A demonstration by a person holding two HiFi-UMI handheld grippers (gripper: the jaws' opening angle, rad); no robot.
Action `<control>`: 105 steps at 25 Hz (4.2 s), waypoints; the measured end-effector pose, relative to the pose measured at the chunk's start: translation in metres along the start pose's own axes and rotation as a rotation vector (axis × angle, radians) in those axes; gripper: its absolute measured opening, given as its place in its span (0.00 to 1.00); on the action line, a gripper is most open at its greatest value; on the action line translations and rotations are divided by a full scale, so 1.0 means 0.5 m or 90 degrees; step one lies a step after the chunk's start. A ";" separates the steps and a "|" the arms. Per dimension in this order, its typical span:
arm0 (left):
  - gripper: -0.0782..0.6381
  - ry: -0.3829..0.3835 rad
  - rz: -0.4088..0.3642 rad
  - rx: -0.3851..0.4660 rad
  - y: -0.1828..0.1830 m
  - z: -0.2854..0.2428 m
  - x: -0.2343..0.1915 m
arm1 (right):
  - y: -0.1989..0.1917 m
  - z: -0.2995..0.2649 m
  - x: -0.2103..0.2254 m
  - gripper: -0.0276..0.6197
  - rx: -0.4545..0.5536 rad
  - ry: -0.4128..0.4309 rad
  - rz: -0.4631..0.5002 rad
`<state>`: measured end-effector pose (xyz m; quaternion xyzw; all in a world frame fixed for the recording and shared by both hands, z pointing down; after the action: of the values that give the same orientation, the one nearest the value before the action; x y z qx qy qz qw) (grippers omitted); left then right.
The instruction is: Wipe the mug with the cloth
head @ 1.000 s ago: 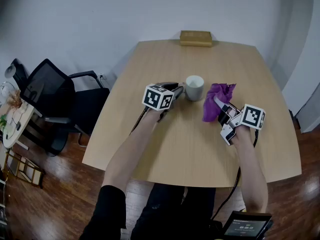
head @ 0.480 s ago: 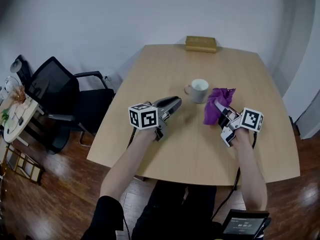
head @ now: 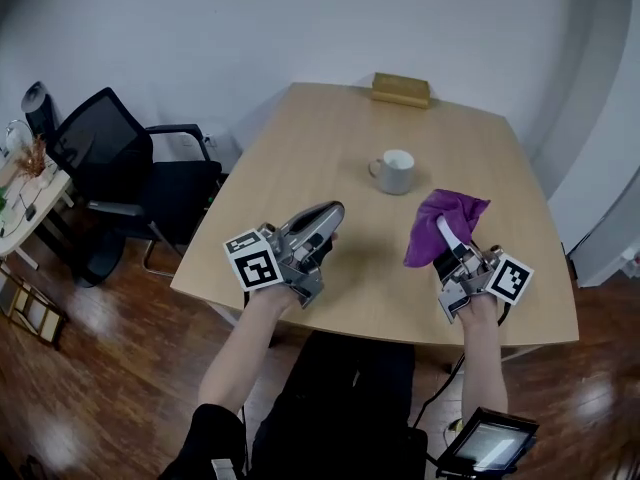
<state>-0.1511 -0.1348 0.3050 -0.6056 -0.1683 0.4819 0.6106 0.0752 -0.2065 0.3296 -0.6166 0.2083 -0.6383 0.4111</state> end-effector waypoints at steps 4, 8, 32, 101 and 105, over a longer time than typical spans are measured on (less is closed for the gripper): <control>0.12 -0.058 -0.036 0.012 -0.017 0.012 0.110 | -0.029 0.093 -0.088 0.16 0.066 0.008 0.009; 0.12 -0.083 -0.057 0.003 -0.056 0.022 0.199 | -0.064 0.148 -0.156 0.16 0.087 0.010 0.029; 0.12 -0.042 -0.113 -0.017 -0.213 0.178 0.656 | -0.359 0.333 -0.532 0.16 0.023 0.007 0.081; 0.12 -0.025 -0.194 -0.014 -0.253 0.263 0.943 | -0.458 0.474 -0.810 0.16 0.050 0.066 0.243; 0.12 -0.024 -0.194 -0.014 -0.256 0.264 0.948 | -0.455 0.479 -0.812 0.16 0.052 0.068 0.246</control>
<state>0.0211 0.3419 0.2692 -0.5705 -0.2749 0.3926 0.6669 0.2039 0.2994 0.2919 -0.5134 0.3179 -0.5872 0.5390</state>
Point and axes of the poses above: the fingertips, and each gripper's own axes: z backward along the fingers, x to its right, y out of its top, the point moved 4 cm from there along z, backward along the fingers, and after that the axes turned 14 degrees about -x, right-handed, at the moved point
